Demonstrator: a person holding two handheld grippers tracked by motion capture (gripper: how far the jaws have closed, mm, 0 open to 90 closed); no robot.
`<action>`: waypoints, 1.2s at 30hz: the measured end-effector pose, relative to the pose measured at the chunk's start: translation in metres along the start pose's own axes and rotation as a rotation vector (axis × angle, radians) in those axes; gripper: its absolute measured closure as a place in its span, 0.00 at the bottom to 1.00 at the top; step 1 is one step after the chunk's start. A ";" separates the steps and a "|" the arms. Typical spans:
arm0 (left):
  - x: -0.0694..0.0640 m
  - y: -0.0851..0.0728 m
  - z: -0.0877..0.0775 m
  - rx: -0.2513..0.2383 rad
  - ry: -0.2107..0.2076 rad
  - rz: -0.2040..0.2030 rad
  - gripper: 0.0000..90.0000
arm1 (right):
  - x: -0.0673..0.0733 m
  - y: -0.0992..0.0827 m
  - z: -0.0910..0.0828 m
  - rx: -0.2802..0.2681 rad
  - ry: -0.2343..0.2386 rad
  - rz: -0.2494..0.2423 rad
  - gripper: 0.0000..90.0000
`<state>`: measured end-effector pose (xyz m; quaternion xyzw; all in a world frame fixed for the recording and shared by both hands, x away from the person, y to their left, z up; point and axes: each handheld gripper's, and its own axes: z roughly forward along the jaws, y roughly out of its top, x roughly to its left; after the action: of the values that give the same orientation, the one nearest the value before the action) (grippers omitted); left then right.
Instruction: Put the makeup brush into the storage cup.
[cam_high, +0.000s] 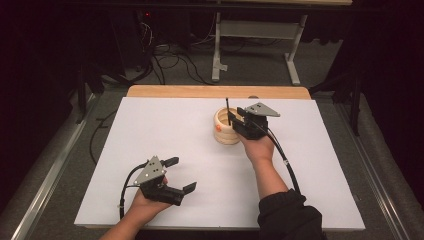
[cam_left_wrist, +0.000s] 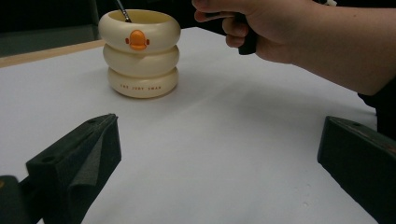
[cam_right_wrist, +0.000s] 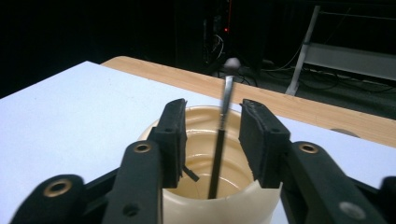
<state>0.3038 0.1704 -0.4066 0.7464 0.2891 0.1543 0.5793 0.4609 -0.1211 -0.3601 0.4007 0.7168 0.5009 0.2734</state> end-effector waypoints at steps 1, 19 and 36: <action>0.000 0.000 0.000 0.000 0.000 0.000 0.00 | 0.000 0.000 0.000 0.002 0.000 -0.003 0.67; 0.000 0.000 0.001 0.006 0.002 0.005 0.00 | 0.012 -0.002 -0.010 0.023 0.055 -0.026 0.45; 0.000 0.000 -0.001 0.007 0.006 0.011 0.00 | 0.021 -0.010 -0.024 0.031 0.085 -0.049 0.19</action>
<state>0.3028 0.1711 -0.4067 0.7495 0.2873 0.1585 0.5749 0.4280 -0.1168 -0.3605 0.3657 0.7451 0.4993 0.2487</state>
